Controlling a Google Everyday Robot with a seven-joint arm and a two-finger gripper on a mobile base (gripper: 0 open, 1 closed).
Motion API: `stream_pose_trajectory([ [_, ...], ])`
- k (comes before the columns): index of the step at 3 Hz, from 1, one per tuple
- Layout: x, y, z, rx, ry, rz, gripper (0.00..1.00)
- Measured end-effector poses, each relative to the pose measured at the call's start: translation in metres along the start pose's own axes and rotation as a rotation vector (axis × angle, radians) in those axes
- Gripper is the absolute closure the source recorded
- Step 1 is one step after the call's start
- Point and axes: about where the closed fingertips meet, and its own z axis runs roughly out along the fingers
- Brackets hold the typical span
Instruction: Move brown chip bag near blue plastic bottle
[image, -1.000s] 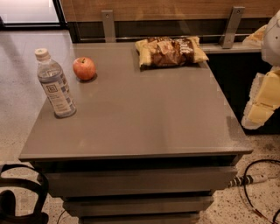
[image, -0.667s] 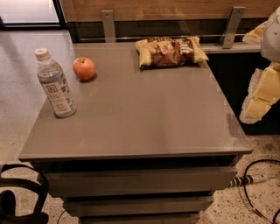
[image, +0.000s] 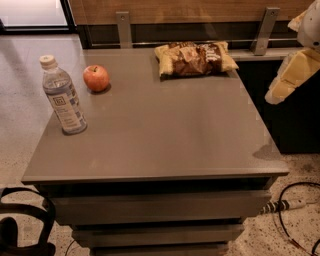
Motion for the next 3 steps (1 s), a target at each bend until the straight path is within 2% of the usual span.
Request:
stream_pose_trajectory([
  [1, 0.000, -0.047, 0.028, 0.042, -0.113, 0.069, 0.00],
  [2, -0.013, -0.085, 0.063, 0.046, -0.255, 0.152, 0.00],
  [3, -0.035, -0.110, 0.089, 0.031, -0.342, 0.189, 0.00],
])
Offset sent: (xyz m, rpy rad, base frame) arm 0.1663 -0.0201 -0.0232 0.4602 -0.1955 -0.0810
